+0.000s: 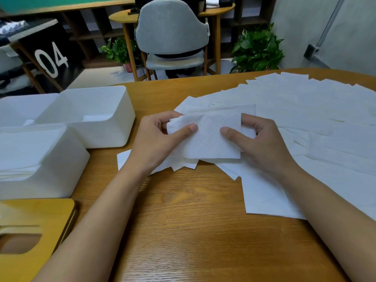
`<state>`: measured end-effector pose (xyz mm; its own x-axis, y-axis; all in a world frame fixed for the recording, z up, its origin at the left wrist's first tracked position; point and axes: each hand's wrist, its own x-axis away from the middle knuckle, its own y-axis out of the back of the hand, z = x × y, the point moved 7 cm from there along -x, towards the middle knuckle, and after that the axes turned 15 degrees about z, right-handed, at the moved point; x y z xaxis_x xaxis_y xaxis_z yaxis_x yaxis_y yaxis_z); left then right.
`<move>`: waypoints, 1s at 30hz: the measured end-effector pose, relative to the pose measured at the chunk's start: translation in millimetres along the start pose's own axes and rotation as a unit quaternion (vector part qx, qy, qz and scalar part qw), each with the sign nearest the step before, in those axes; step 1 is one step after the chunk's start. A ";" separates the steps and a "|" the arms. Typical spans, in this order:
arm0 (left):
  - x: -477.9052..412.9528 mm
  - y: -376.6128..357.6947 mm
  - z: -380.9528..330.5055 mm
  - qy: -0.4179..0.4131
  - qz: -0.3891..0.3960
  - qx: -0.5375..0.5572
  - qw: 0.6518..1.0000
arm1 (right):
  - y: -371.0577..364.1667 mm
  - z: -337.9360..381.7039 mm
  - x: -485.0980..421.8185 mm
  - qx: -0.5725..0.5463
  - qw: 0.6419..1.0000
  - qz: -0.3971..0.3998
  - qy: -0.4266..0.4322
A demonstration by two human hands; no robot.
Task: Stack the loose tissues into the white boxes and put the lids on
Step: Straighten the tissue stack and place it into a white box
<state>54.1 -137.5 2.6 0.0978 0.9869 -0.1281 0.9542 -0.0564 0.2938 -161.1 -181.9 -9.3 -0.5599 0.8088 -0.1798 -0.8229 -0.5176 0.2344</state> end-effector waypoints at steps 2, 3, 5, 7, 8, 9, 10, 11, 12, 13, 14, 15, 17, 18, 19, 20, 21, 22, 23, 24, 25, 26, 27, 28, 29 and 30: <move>0.2 3.3 2.5 0.012 -0.007 0.024 1.000 | -2.4 1.2 -0.4 -0.003 1.000 0.014 -0.004; 0.4 5.4 3.5 0.019 -0.009 0.040 0.999 | -3.1 2.1 -0.3 -0.006 1.000 0.020 -0.005; 0.7 8.0 7.7 0.035 -0.004 0.076 0.996 | -5.3 3.5 0.1 -0.011 0.999 0.032 -0.007; -0.2 7.6 11.6 0.044 0.002 0.111 0.993 | -7.5 4.4 1.0 -0.020 0.999 0.043 -0.007; -1.1 7.3 13.7 0.046 0.001 0.126 0.991 | -8.8 4.9 1.7 -0.026 0.998 0.049 -0.007; -2.0 6.9 15.3 0.046 0.001 0.143 0.989 | -9.9 5.3 2.2 -0.032 0.998 0.054 -0.009; -2.6 5.9 16.1 0.045 0.002 0.159 0.986 | -10.9 5.2 2.3 -0.036 0.998 0.059 -0.011; -2.4 4.8 16.4 0.045 0.002 0.170 0.984 | -11.9 5.0 2.3 -0.036 0.997 0.061 -0.013; -2.1 3.3 16.5 0.048 0.000 0.173 0.984 | -12.1 4.4 2.3 -0.033 0.997 0.062 -0.015; -1.1 1.3 16.5 0.053 -0.006 0.165 0.985 | -11.9 3.8 2.4 -0.031 0.998 0.061 -0.016; 0.1 -1.5 16.2 0.059 -0.011 0.152 0.987 | -11.9 3.6 2.4 -0.030 0.998 0.060 -0.015; 1.5 -5.0 15.2 0.063 -0.014 0.137 0.988 | -12.3 3.9 2.6 -0.032 0.998 0.059 -0.013; 2.8 -11.0 12.9 0.064 -0.020 0.116 0.991 | -13.7 4.6 2.7 -0.039 0.997 0.059 -0.012; 3.0 -12.5 12.5 0.064 -0.024 0.111 0.991 | -14.1 4.4 2.6 -0.037 0.998 0.057 -0.012; 2.8 -12.7 12.6 0.066 -0.030 0.107 0.992 | -14.5 4.1 2.3 -0.033 0.998 0.056 -0.011; 2.5 -12.3 13.0 0.070 -0.035 0.103 0.992 | -14.6 3.4 1.8 -0.029 0.998 0.055 -0.009; 2.3 -11.3 13.4 0.073 -0.040 0.098 0.992 | -14.9 2.9 1.1 -0.027 0.998 0.054 -0.007; 2.3 -10.8 13.5 0.074 -0.043 0.096 0.992 | -15.0 3.2 0.3 -0.025 0.998 0.054 -0.004; 2.8 -10.6 13.3 0.075 -0.044 0.096 0.992 | -14.9 3.0 -0.4 -0.018 0.998 0.056 0.001; 2.8 -10.9 13.1 0.074 -0.045 0.097 0.991 | -14.6 3.3 -0.7 -0.008 0.998 0.056 0.009; 2.7 -11.2 13.2 0.073 -0.047 0.094 0.992 | -13.7 3.9 -1.0 0.005 0.998 0.054 0.017; 2.2 -11.6 13.2 0.069 -0.050 0.081 0.993 | -12.7 4.7 -1.1 0.017 0.998 0.049 0.025; 1.8 -10.6 13.0 0.061 -0.056 0.055 0.995 | -11.4 5.6 -1.1 0.029 0.998 0.042 0.034; 1.6 -8.3 12.4 0.049 -0.070 0.017 0.996 | -10.1 6.8 -1.1 0.036 0.998 0.035 0.041; 1.6 -5.0 12.1 0.038 -0.088 -0.022 0.995 | -8.2 8.0 -1.2 0.036 0.998 0.026 0.048; 1.9 -2.0 11.8 0.034 -0.105 -0.043 0.993 | -6.2 8.8 -1.7 0.029 0.998 0.020 0.054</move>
<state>55.7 -137.3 -9.3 -0.1223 0.9838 -0.1315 0.9236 0.1613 0.3478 -154.2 -177.6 -2.0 -0.6016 0.7514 -0.2712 -0.7948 -0.5289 0.2976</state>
